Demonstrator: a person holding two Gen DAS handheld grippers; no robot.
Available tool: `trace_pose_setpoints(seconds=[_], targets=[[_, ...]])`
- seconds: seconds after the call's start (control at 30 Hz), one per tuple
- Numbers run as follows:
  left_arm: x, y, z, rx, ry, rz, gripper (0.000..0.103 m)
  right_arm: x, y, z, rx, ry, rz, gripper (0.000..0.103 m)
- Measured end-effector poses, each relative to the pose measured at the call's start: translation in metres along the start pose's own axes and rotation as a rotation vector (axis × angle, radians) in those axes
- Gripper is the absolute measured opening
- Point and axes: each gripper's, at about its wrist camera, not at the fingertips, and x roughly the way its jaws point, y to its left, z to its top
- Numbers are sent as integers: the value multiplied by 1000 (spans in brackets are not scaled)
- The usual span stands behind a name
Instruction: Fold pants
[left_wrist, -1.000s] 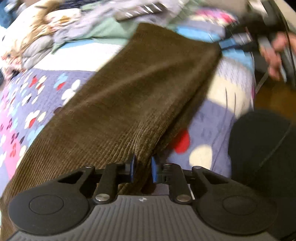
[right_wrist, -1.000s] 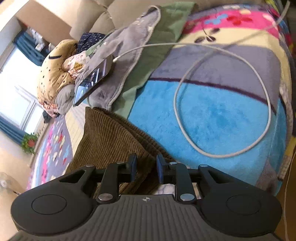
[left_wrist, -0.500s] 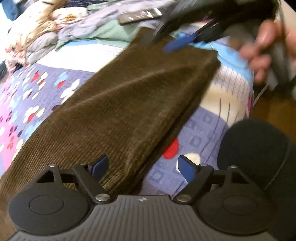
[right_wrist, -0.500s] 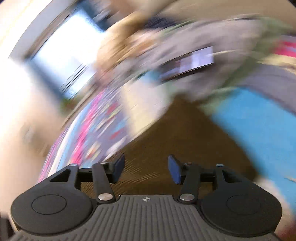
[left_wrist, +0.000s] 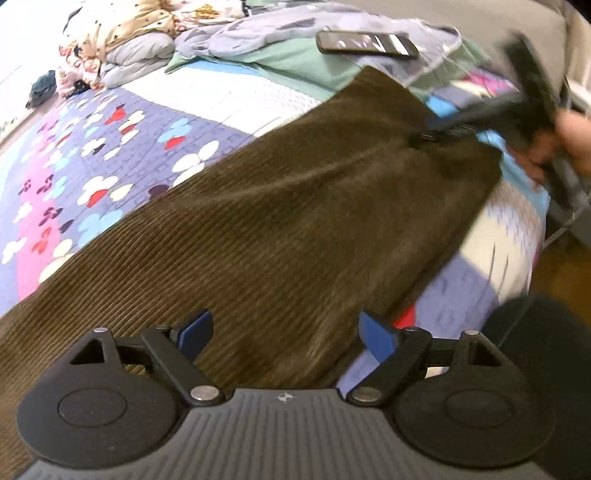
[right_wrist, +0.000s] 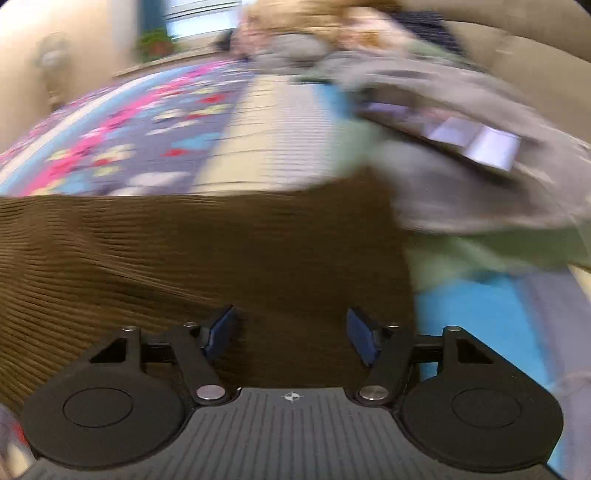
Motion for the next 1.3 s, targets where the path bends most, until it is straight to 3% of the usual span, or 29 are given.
trace_pose_setpoints(seconds=[0.03, 0.07, 0.1, 0.13, 0.23, 0.33, 0.47, 0.5, 0.63, 0.7, 0.83, 0.93, 1.03, 1.17, 1.3], targets=[[3, -2, 6, -22, -8, -7, 92, -11, -17, -6, 33, -12, 20, 54], [6, -3, 13, -45, -17, -15, 93, -19, -24, -10, 60, -17, 5, 62], [9, -4, 21, -68, -23, -27, 97, -26, -31, -14, 100, -1, -75, 80], [12, -3, 30, -99, -29, -40, 98, -31, -35, -18, 144, 24, -133, 82], [23, 7, 57, -171, -48, -67, 100, -60, -53, -40, 366, -30, -72, 82], [47, 19, 83, -178, 3, -100, 100, -78, -51, -69, 559, -80, -48, 83], [100, 30, 100, -128, 120, 68, 101, -89, -42, -105, 715, -105, -54, 86], [112, 34, 101, -139, 142, 77, 103, -87, -39, -111, 769, -104, -31, 87], [121, 44, 105, -260, 139, 67, 103, -79, -31, -117, 834, -130, 70, 87], [119, 42, 106, -259, 132, 74, 103, -74, -28, -111, 829, -127, 100, 90], [101, 40, 101, -252, 125, 39, 103, -61, -27, -104, 846, -115, 122, 98], [74, 43, 85, -308, 96, -9, 103, -60, -29, -104, 877, -125, 137, 100], [40, 43, 57, -425, 81, -59, 103, -60, -34, -109, 949, -152, 161, 101], [11, 46, 12, -660, 113, -133, 103, -59, -42, -115, 1065, -179, 196, 101], [4, 50, -21, -814, 146, -131, 103, -52, -45, -109, 1107, -185, 209, 101]])
